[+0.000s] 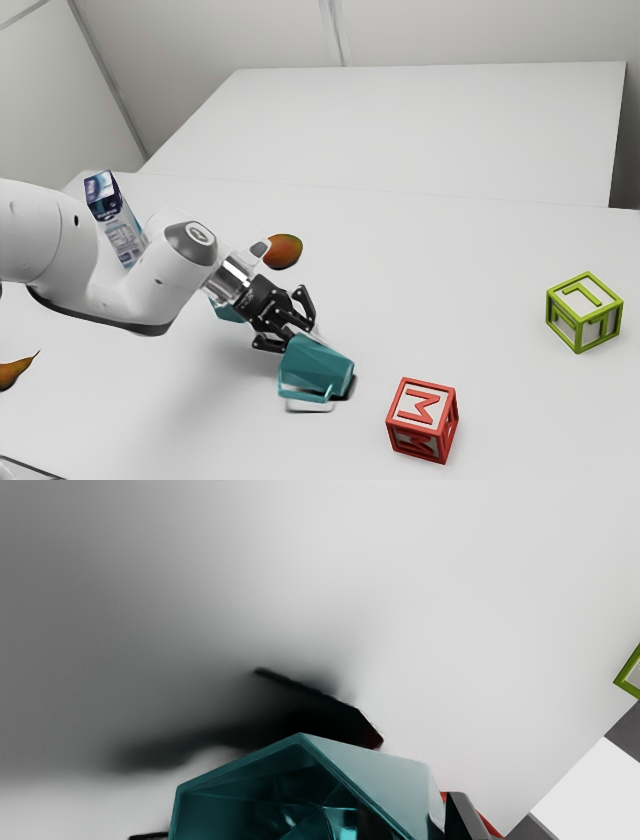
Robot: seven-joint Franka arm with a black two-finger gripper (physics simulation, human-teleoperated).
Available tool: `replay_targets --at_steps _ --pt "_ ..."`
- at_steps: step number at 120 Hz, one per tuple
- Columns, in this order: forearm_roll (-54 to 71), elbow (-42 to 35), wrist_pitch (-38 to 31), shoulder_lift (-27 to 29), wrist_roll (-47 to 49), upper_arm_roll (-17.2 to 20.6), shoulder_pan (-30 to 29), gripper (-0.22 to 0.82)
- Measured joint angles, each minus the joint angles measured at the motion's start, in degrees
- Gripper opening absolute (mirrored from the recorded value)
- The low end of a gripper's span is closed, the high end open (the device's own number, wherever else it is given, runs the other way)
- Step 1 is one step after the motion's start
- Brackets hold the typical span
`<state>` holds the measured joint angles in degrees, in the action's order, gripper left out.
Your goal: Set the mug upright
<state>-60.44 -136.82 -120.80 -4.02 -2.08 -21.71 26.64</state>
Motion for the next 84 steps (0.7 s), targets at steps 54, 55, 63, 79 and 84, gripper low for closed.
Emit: replay_targets --at_steps 54,55,63,79,84 --pt "1.90 -0.02 -0.52 2.99 0.34 -0.17 0.30 -0.18" --pt "2.03 -0.02 -0.52 3.10 0.35 -0.19 0.31 -0.18" --pt "3.45 0.07 -0.54 3.96 0.45 -0.45 0.48 -0.18" --pt "6.58 0.55 -0.57 5.42 0.69 -1.25 0.99 -0.18" --pt "8.03 0.93 -0.58 5.90 0.79 -1.82 1.28 -0.18"
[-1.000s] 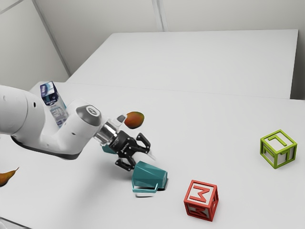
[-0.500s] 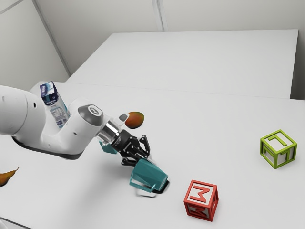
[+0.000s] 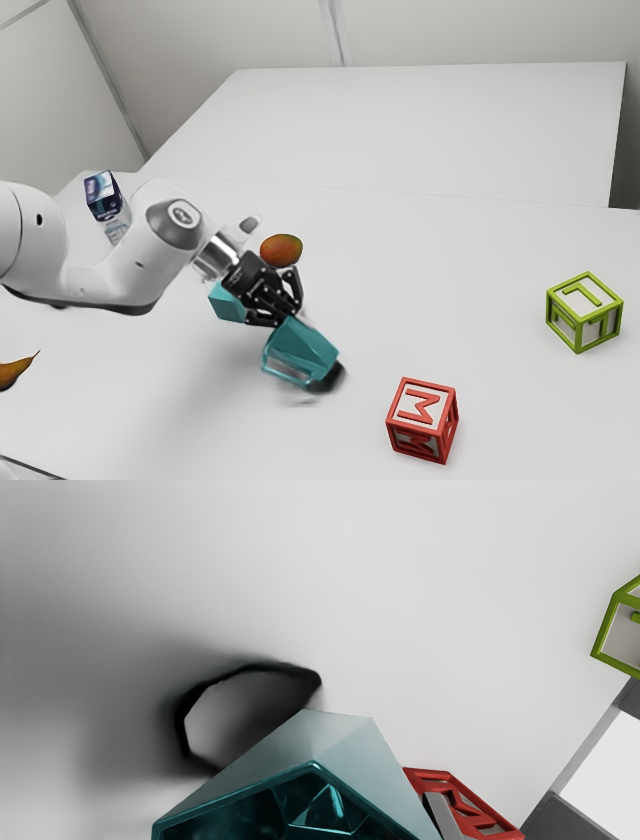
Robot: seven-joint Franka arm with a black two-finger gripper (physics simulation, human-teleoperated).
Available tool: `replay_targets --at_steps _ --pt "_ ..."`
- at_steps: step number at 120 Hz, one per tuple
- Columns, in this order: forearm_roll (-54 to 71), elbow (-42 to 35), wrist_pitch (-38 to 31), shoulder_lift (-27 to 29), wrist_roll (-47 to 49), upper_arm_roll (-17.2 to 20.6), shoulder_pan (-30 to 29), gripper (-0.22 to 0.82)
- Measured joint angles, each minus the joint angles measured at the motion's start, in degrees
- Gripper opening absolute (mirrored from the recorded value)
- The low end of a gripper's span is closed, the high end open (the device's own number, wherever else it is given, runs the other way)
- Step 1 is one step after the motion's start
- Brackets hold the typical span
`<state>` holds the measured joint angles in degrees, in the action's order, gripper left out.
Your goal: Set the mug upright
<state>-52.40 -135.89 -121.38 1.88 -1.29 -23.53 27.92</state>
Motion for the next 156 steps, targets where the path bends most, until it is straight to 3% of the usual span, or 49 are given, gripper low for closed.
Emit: replay_targets --at_steps 36,70,103,156 --pt "12.55 7.14 -0.27 0.68 2.03 -2.88 -4.40 -0.18" --pt "25.95 12.33 -0.60 0.67 4.77 -3.93 -2.07 -0.18" --pt "40.84 17.51 0.68 0.19 9.05 -4.03 -4.22 -0.17" --pt "50.86 20.14 6.09 -2.14 16.29 -4.45 -5.19 -0.18"
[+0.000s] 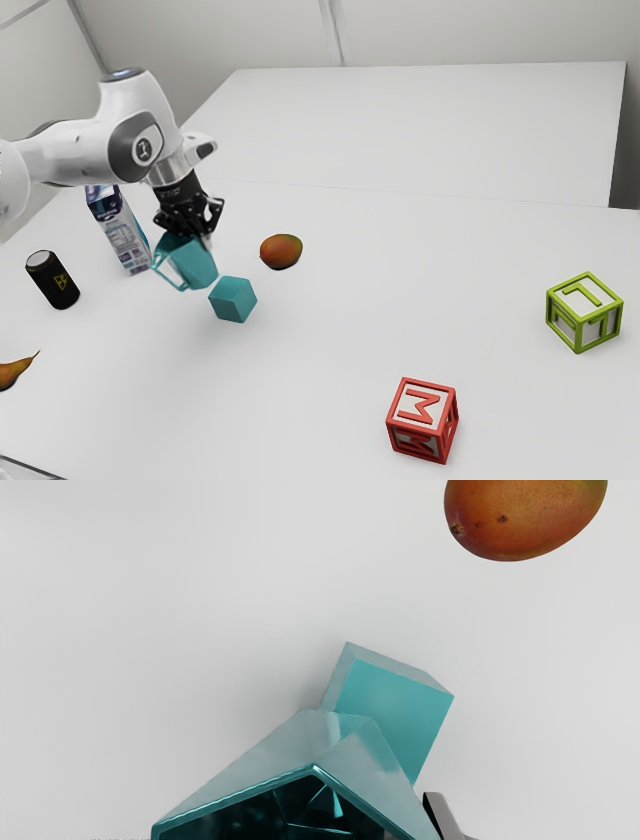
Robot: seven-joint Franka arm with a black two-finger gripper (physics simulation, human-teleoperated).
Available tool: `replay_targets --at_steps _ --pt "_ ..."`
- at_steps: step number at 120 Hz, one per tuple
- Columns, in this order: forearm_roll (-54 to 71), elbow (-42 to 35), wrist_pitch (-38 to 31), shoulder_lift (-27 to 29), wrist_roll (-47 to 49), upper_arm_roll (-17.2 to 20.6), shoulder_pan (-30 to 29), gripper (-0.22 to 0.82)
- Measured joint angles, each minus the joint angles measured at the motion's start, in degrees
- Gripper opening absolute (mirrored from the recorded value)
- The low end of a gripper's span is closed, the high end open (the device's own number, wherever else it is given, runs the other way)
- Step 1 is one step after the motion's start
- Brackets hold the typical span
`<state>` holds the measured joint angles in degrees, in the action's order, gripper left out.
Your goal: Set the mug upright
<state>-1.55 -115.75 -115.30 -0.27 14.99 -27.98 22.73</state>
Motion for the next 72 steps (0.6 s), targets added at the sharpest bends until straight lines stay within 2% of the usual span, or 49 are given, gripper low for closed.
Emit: replay_targets --at_steps 72 --pt "2.94 3.55 2.81 -6.47 5.44 -0.07 -3.95 -0.17"
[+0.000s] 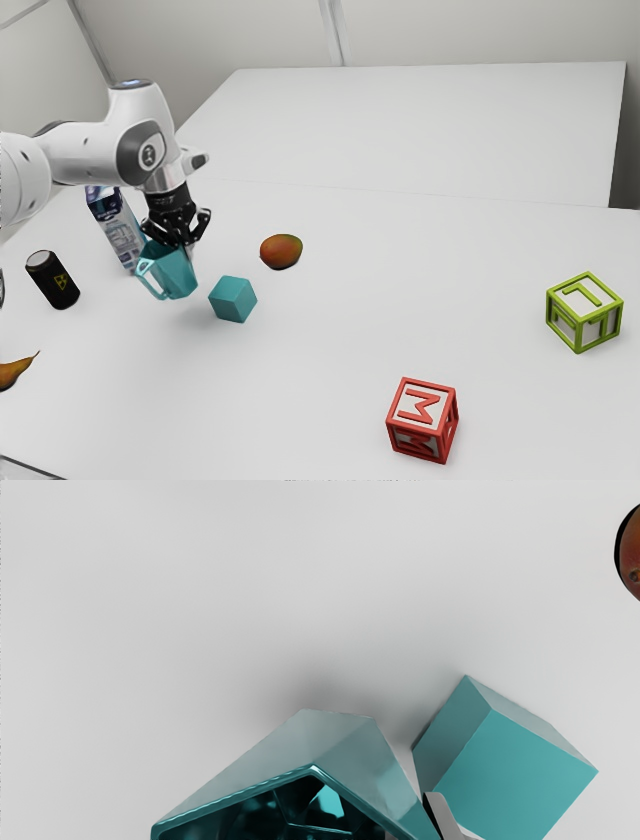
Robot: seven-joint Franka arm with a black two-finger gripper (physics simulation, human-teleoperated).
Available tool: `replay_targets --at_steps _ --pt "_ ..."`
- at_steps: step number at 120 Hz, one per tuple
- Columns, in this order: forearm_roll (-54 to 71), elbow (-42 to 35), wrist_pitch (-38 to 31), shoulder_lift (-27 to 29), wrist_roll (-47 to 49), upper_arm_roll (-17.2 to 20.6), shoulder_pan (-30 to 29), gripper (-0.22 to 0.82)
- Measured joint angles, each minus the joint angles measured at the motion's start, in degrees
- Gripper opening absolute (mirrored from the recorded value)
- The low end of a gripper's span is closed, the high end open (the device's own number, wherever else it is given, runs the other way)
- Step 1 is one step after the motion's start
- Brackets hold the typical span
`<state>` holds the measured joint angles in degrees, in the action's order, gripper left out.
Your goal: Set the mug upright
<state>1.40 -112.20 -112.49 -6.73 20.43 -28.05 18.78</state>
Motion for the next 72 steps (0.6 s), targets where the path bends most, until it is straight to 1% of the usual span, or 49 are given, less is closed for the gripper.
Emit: replay_targets --at_steps 25,72 --pt "-0.25 1.60 0.21 -3.28 0.86 0.05 -1.29 -0.17" --pt "-1.94 3.02 0.07 -7.47 1.82 0.10 -1.96 -0.17"
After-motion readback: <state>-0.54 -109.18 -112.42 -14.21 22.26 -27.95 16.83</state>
